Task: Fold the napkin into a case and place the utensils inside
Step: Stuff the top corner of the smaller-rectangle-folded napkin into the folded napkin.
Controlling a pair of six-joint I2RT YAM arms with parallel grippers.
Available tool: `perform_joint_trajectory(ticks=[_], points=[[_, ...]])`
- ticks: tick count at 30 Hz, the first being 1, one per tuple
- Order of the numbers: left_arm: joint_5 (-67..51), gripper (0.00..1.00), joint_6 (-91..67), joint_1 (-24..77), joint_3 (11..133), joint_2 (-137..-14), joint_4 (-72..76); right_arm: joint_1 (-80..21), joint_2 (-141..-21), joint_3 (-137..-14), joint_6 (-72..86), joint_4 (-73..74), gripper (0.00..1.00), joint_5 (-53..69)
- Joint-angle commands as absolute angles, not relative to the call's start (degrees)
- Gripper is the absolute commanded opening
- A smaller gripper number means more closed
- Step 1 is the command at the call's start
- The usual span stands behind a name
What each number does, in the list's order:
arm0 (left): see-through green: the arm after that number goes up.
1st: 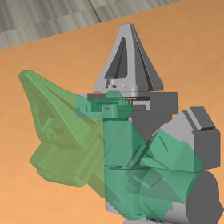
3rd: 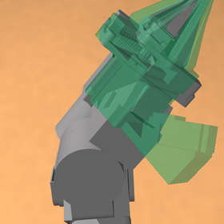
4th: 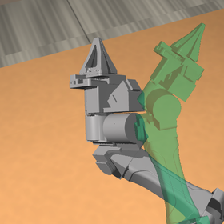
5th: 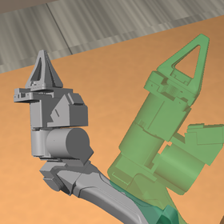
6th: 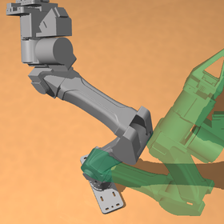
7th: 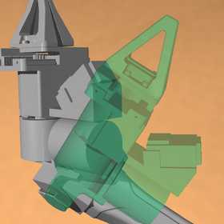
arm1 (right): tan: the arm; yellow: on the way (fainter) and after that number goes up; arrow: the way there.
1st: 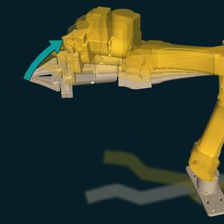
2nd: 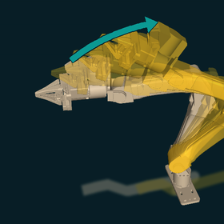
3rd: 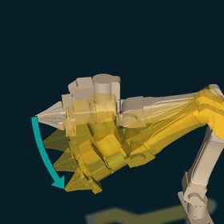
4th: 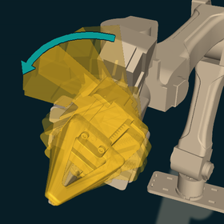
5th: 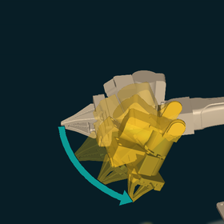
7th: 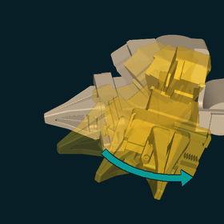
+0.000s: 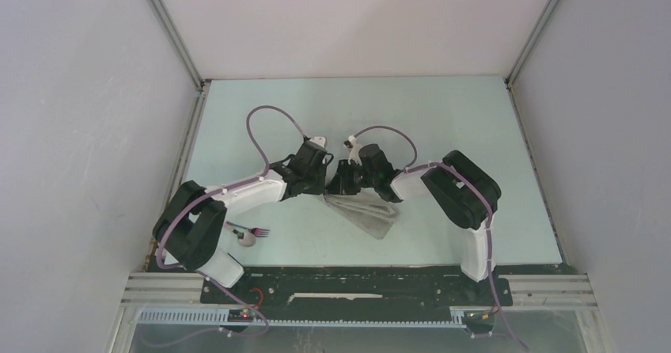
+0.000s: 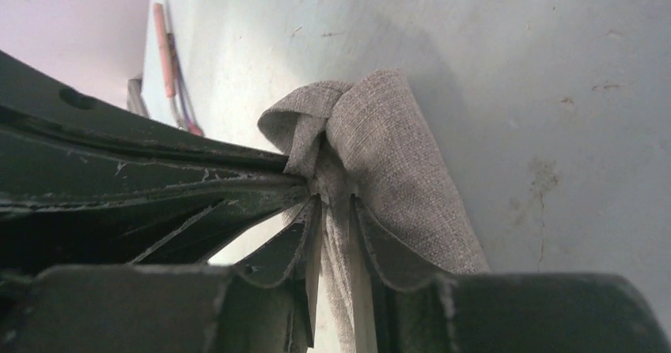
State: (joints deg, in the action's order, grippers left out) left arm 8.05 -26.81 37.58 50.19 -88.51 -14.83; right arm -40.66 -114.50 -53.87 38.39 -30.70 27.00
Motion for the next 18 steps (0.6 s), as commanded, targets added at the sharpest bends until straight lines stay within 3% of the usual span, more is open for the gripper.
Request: perform_joint_trajectory(ticks=[1, 7, 13, 18], points=[[9.13, 0.0, -27.51, 37.21, 49.07, -85.35, -10.64, -38.29, -112.92, -53.68, 41.36, -31.33, 0.27, 35.69], [8.67, 0.0, -27.75, 37.1, 47.83, -84.3, -10.47, -37.29, -116.56, -54.31, 43.4, -33.73, 0.3, 39.39], [7.35, 0.0, -28.27, 37.12, 47.61, -84.31, -10.2, -39.63, -121.33, -57.31, 45.21, -36.03, 0.13, 38.21], [6.32, 0.0, -29.73, 37.07, 48.33, -86.04, -10.42, -41.53, -123.88, -61.1, 44.28, -31.71, 0.06, 34.78]])
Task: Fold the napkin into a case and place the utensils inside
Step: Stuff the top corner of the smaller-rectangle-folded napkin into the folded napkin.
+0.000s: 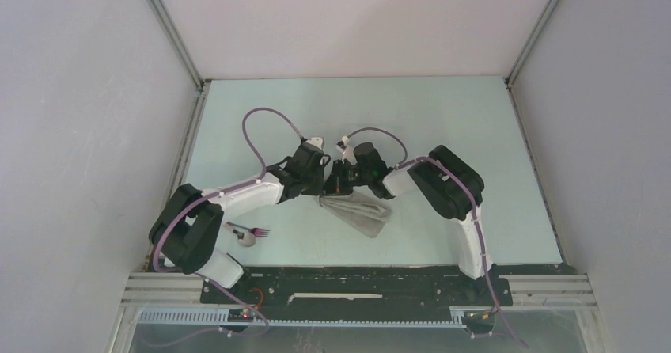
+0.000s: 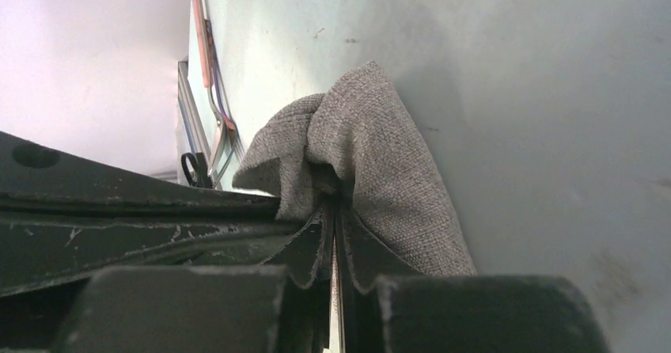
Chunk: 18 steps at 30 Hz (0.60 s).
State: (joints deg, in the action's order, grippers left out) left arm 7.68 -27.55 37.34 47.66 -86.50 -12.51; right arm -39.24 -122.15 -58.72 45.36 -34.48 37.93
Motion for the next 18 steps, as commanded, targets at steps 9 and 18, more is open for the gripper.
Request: perform_joint_trajectory(ticks=[9, 18], points=[[7.13, 0.0, -32.11, 35.09, 50.13, -90.19, -13.27, -38.2, -113.65, -55.59, 40.7, -23.7, 0.21, 37.24], [7.35, 0.01, -31.58, 34.7, 50.49, -91.45, -13.9, -36.39, -101.73, -55.29, 29.29, -5.7, 0.42, 34.32]])
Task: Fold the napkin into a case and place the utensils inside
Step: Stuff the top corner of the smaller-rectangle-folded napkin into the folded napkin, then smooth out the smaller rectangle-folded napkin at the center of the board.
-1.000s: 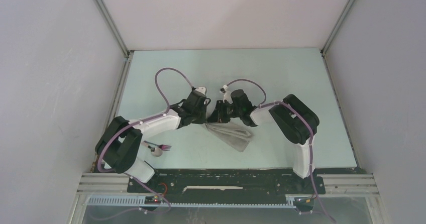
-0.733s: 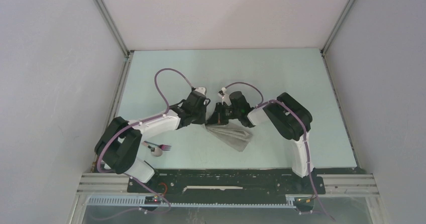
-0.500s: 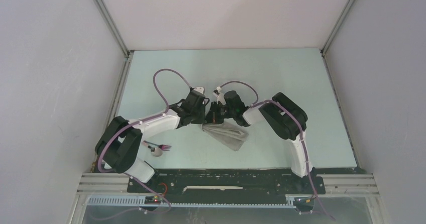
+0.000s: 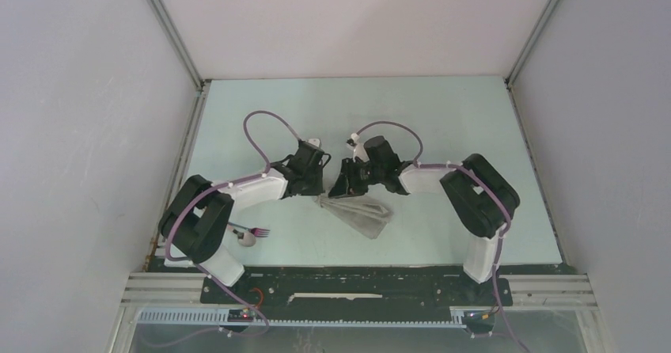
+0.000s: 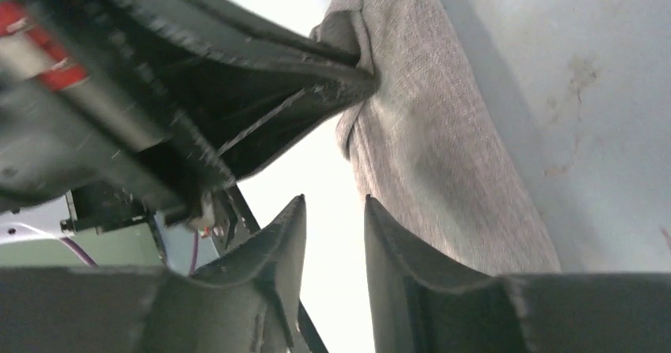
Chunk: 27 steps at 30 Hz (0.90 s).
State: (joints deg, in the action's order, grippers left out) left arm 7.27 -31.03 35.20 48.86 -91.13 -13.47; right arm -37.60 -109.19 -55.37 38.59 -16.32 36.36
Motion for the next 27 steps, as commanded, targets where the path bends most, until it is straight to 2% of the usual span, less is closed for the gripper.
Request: perform_joint_trajectory(ticks=[1, 3, 4, 6, 8, 14, 18, 22, 27], points=[[7.38, 0.02, -31.58, 34.65, 50.27, -91.06, -13.93, -36.13, -100.0, -55.28, 26.3, -2.95, 0.48, 32.83], [6.94, 0.07, -31.46, 34.52, 50.49, -89.95, -14.92, -36.09, -96.16, -55.28, 19.69, 2.66, 0.58, 29.36], [6.17, 0.15, -31.5, 34.41, 50.95, -89.23, -15.88, -36.2, -94.63, -55.44, 16.95, 6.13, 0.61, 27.84], [3.91, 0.36, -32.08, 34.16, 51.55, -86.83, -17.2, -36.21, -92.68, -56.52, 12.17, 11.55, 0.63, 24.77], [1.04, 0.49, -33.4, 33.7, 51.59, -83.3, -18.43, -36.55, -91.46, -57.32, 8.27, 15.9, 0.63, 21.13], [-2.08, 0.63, -36.44, 32.48, 48.04, -72.57, -22.93, -41.86, -89.32, -57.13, -1.62, 19.34, 0.63, 11.58], [-8.6, 0.63, -40.18, 30.08, 41.08, -67.97, -20.0, -45.31, -89.23, -57.11, -5.06, 18.4, 0.61, 5.28], [-19.15, 0.56, -47.83, 29.79, 32.48, -66.93, -9.58, -48.03, -89.66, -57.16, -7.23, 18.23, 0.63, 1.69], [-25.13, 0.44, -57.53, 29.88, 24.01, -70.26, 5.93, -50.58, -91.13, -57.38, -8.31, 18.38, 0.66, -3.67]])
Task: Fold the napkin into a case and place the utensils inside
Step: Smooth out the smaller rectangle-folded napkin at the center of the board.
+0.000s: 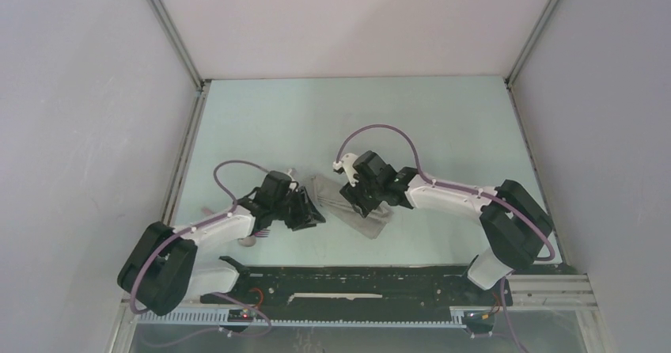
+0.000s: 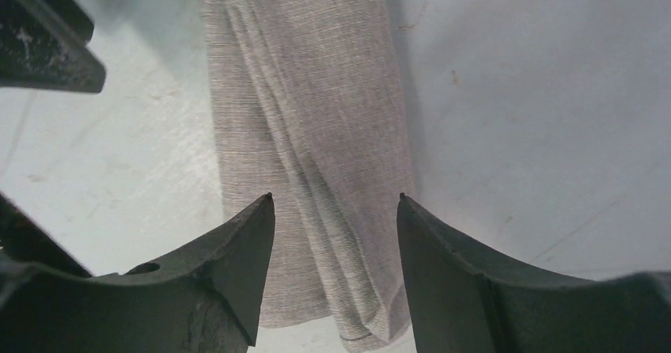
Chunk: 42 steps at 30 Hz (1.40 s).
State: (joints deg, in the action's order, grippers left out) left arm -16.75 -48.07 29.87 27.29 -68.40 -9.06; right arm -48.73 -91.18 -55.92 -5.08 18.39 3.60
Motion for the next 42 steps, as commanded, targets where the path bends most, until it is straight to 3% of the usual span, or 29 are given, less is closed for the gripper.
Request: perform_joint_trajectory(ticks=[1, 13, 16, 20, 24, 28, 39, 42], points=[[-25.77, 0.43, -59.06, 29.93, 23.13, -71.32, 8.46, -51.03, -91.56, -57.5, -8.58, 18.52, 0.66, -4.57], [-23.31, 0.43, -67.22, 32.1, 18.98, -81.56, 22.18, -53.81, -95.45, -57.72, -9.42, 17.24, 0.64, -8.58], [-22.77, 0.37, -68.33, 32.8, 18.92, -84.04, 24.96, -55.08, -96.03, -57.71, -9.59, 16.31, 0.59, -11.29], [-21.91, 0.26, -69.15, 33.57, 18.79, -86.62, 27.7, -55.97, -94.9, -57.67, -8.73, 16.3, 0.42, -11.75], [-21.38, 0.21, -70.11, 34.33, 18.76, -89.26, 29.89, -56.36, -93.54, -58.02, -7.08, 17.22, 0.14, -9.88], [-20.15, 0.17, -70.64, 34.92, 18.39, -89.7, 31.2, -56.71, -93.57, -59.05, -4.39, 18.97, 0.0, -5.85], [-17.39, 0.14, -69.75, 35.75, 17.93, -88.74, 30.86, -56.41, -99.64, -61.91, 7.07, 21.42, 0.0, 3.08], [-17.0, 0.26, -66.99, 35.67, 16.7, -84.58, 26.6, -55.75, -101.06, -62.41, 8.02, 22.62, 0.01, 3.22]])
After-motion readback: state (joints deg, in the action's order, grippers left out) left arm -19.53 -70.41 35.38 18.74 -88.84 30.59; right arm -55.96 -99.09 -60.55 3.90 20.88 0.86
